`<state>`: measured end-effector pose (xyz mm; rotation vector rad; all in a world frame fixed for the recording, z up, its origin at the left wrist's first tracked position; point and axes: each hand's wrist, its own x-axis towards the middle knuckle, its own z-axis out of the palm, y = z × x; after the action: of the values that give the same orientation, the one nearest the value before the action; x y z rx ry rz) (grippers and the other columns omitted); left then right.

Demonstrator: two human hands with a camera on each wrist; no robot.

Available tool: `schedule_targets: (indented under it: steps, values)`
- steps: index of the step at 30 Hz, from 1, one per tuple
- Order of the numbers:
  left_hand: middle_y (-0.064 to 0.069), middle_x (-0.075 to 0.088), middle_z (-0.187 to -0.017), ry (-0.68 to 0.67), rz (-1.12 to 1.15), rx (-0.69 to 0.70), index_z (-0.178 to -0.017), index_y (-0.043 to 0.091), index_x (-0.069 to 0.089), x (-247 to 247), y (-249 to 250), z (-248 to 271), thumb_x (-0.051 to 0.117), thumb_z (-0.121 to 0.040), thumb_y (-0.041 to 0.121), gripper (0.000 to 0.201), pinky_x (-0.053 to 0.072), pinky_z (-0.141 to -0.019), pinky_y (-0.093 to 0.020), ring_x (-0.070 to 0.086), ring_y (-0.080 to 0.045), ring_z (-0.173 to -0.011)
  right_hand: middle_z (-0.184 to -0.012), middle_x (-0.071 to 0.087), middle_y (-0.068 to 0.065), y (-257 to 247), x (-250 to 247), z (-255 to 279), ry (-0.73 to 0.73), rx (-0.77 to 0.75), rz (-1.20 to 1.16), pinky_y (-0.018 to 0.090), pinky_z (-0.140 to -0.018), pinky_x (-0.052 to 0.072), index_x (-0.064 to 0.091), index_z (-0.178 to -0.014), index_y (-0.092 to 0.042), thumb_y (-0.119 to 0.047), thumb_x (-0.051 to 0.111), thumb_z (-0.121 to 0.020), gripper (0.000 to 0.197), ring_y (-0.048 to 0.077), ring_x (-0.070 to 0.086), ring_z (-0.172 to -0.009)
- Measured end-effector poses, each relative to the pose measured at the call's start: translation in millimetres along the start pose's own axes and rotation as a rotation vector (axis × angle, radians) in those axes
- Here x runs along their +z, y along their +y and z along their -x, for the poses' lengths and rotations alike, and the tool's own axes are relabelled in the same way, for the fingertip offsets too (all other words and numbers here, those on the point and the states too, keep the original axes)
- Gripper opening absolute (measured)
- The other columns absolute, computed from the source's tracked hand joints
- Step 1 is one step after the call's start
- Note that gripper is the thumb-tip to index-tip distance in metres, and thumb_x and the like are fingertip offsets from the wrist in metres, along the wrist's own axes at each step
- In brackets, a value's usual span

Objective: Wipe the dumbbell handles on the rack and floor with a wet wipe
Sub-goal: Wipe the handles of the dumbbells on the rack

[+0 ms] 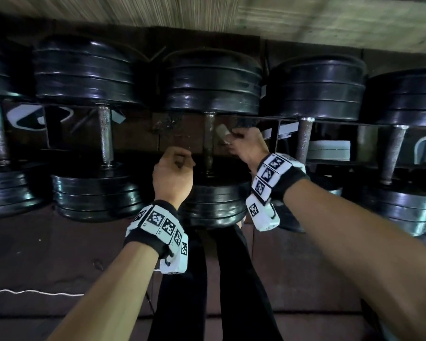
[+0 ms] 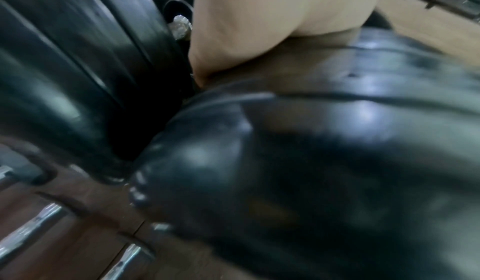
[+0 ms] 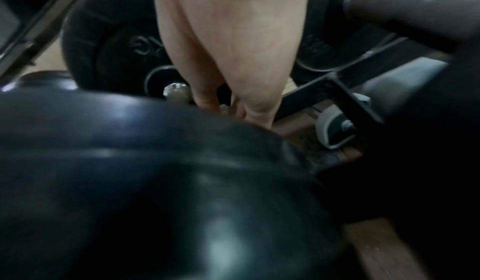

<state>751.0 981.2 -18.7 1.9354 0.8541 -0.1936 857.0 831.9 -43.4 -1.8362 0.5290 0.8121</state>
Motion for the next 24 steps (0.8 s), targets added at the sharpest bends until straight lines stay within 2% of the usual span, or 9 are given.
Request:
schedule_targets:
  steps: [2,4,6,8,10,14,16,20,24]
  values:
    - [0.011,0.070,-0.069,0.018,0.010,-0.011,-0.084,0.029,0.062,0.1,0.6,1.0,0.056,-0.090,0.012,0.019,0.046,-0.063,-0.026,0.065,-0.008,-0.066,-0.088,0.072,0.008,-0.6,8.5,-18.4,0.018,-0.095,0.106,0.052,-0.087,0.059,0.075,-0.100,-0.012,-0.033,0.073,-0.078,0.031,0.025,0.070,-0.082]
    - [0.011,0.069,-0.066,0.032,0.027,-0.007,-0.083,0.029,0.061,-0.3,2.4,2.9,0.054,-0.090,0.014,0.018,0.040,-0.058,-0.024,0.061,-0.007,-0.059,-0.083,0.070,0.007,3.3,15.7,-36.1,-0.001,-0.195,0.168,0.053,-0.086,0.058,0.072,-0.084,-0.021,-0.038,0.064,-0.070,0.023,0.027,0.069,-0.082]
    - [0.010,0.068,-0.065,0.037,0.046,-0.008,-0.085,0.028,0.062,-0.6,3.9,4.9,0.052,-0.089,0.018,0.014,0.039,-0.058,-0.023,0.059,-0.008,-0.058,-0.084,0.072,0.007,-3.4,18.4,-30.8,0.027,-0.249,0.183,0.052,-0.085,0.058,0.074,-0.085,-0.021,-0.039,0.060,-0.069,0.028,0.029,0.070,-0.083]
    - [0.008,0.068,-0.064,0.048,0.070,-0.025,-0.087,0.026,0.063,-1.6,5.2,6.4,0.051,-0.090,0.019,0.014,0.041,-0.059,-0.024,0.058,-0.010,-0.056,-0.086,0.074,0.007,-6.4,18.0,-18.4,0.069,-0.270,0.138,0.050,-0.083,0.059,0.078,-0.089,-0.017,-0.032,0.065,-0.076,0.024,0.027,0.072,-0.083]
    - [0.008,0.067,-0.061,0.056,0.090,-0.038,-0.086,0.027,0.062,-2.4,5.9,7.0,0.050,-0.090,0.020,0.014,0.045,-0.061,-0.026,0.059,-0.011,-0.056,-0.092,0.076,0.010,-17.6,16.1,3.3,0.115,-0.224,0.053,0.049,-0.082,0.061,0.078,-0.095,-0.011,-0.026,0.073,-0.085,0.018,0.029,0.074,-0.085]
    - [0.009,0.066,-0.058,0.055,0.111,-0.027,-0.081,0.030,0.062,-2.5,5.9,5.9,0.044,-0.079,0.031,0.018,0.052,-0.067,-0.030,0.066,-0.015,-0.064,-0.099,0.073,0.021,-33.6,10.9,22.3,0.082,-0.198,-0.097,0.033,-0.074,0.063,0.074,-0.101,0.002,-0.019,0.068,-0.096,0.022,0.031,0.074,-0.086]
    - [0.010,0.066,-0.057,0.069,0.098,-0.029,-0.081,0.029,0.064,-2.0,6.9,5.6,0.045,-0.080,0.031,0.019,0.053,-0.068,-0.030,0.065,-0.013,-0.063,-0.092,0.074,0.015,-36.3,9.9,27.0,0.069,-0.258,-0.040,0.030,-0.071,0.063,0.075,-0.095,-0.002,-0.019,0.065,-0.098,0.020,0.025,0.075,-0.079]
    - [0.011,0.066,-0.057,0.078,0.068,-0.013,-0.084,0.025,0.065,-2.2,8.6,6.8,0.047,-0.086,0.027,0.018,0.052,-0.068,-0.029,0.065,-0.009,-0.063,-0.071,0.072,0.006,-34.5,15.9,33.3,0.116,-0.355,0.178,0.045,-0.071,0.062,0.073,-0.079,-0.016,-0.027,0.062,-0.095,0.022,0.027,0.073,-0.069]
    - [0.013,0.065,-0.057,0.063,0.056,0.009,-0.084,0.024,0.065,-1.6,7.6,6.5,0.046,-0.084,0.030,0.020,0.051,-0.069,-0.029,0.065,-0.008,-0.065,-0.077,0.072,0.006,-35.5,24.0,48.1,0.154,-0.478,0.405,0.037,-0.075,0.056,0.075,-0.095,-0.013,-0.015,0.062,-0.092,0.014,0.026,0.068,-0.071]
